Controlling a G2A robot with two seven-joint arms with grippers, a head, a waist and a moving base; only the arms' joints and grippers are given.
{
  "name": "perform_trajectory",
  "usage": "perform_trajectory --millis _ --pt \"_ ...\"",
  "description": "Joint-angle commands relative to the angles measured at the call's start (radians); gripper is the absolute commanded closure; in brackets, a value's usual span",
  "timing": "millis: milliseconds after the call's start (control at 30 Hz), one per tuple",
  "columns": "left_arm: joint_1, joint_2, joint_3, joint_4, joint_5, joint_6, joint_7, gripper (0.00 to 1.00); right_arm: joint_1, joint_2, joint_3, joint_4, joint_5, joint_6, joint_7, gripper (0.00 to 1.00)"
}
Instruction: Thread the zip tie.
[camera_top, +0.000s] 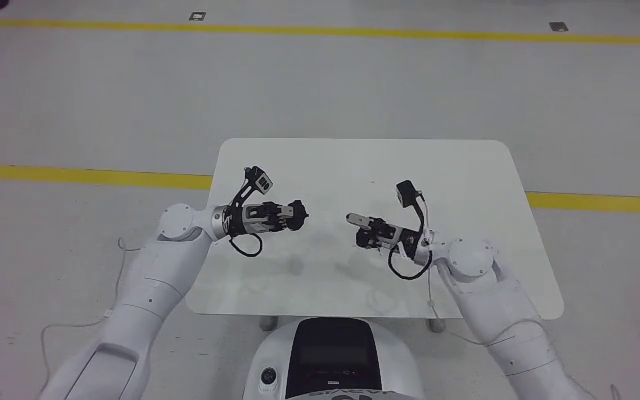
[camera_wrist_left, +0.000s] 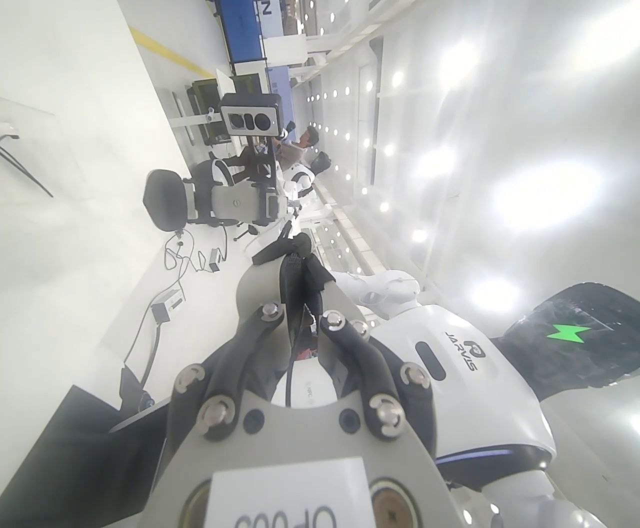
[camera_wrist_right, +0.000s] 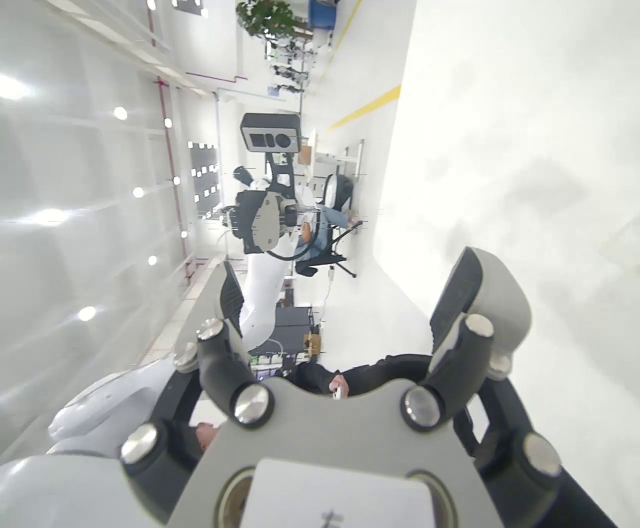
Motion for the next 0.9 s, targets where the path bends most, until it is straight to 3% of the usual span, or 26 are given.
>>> perform_trajectory --millis 0,433,500,667,867 --pt "0.000 0.000 0.000 0.000 0.000 0.000 0.000 1.00 -0.001 0.002 -0.001 -0.009 -0.031 0.002 -0.001 0.00" --pt "0.000 0.000 0.000 0.000 0.000 0.000 0.000 1.00 -0.002 0.002 -0.001 -0.010 -0.033 0.001 -0.006 0.00" --pt "0.000 0.000 0.000 0.000 0.000 0.000 0.000 1.00 -0.004 0.005 0.000 -0.032 -0.088 0.009 -0.033 0.00" --pt "0.000 0.000 0.000 0.000 0.000 0.000 0.000 1.00 -0.012 0.019 -0.014 -0.131 -0.355 0.130 -0.070 0.00" --pt "0.000 0.000 0.000 0.000 0.000 0.000 0.000 1.00 -0.008 0.026 -0.060 -0.188 -0.536 0.243 -0.034 0.00"
